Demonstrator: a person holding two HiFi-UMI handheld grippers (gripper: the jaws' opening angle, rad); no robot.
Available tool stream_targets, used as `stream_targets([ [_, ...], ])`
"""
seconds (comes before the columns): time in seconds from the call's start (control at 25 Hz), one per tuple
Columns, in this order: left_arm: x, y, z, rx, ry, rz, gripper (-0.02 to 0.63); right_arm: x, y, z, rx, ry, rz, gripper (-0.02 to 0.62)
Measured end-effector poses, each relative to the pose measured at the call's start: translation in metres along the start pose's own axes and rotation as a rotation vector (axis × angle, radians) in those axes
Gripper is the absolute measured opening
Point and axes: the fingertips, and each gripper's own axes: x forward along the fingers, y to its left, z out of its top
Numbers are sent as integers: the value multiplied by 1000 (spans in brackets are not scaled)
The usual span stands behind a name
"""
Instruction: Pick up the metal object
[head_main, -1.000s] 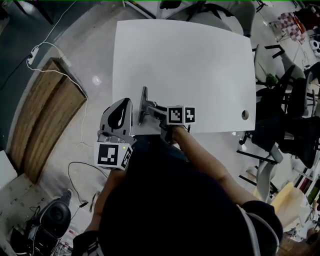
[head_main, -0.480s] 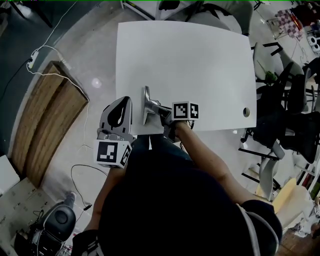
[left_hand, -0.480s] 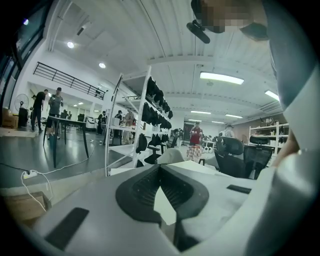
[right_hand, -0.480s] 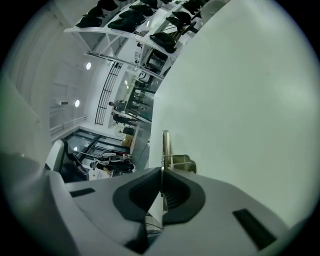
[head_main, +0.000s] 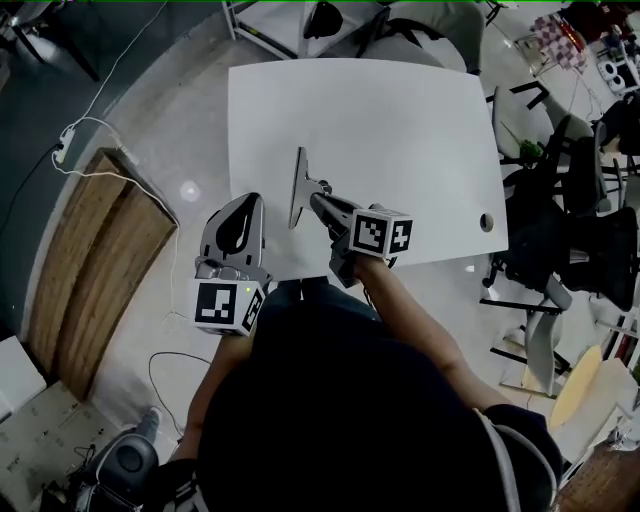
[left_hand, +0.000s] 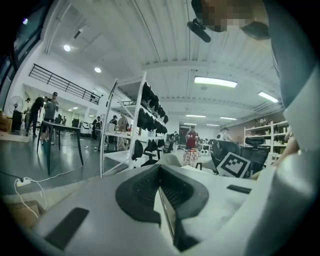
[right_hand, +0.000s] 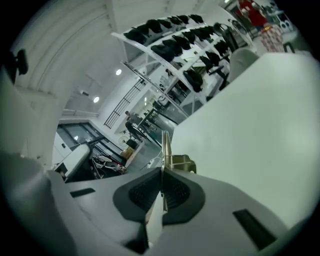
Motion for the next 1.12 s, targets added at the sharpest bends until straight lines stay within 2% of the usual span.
stream_targets([
  [0.32, 18, -9, 36, 55, -64, -40, 23, -52, 59, 83, -315, -273, -76, 26],
  [0.6, 35, -24, 68, 104, -119, -76, 23, -98, 98, 129, -536, -467, -168, 26],
  [0.96, 40, -23, 118, 131, -180, -58, 23, -134, 147, 167, -783, -641, -251, 26],
  [1.12, 40, -18, 140, 128, -211, -45, 23, -141, 167, 182, -847, -696, -256, 26],
])
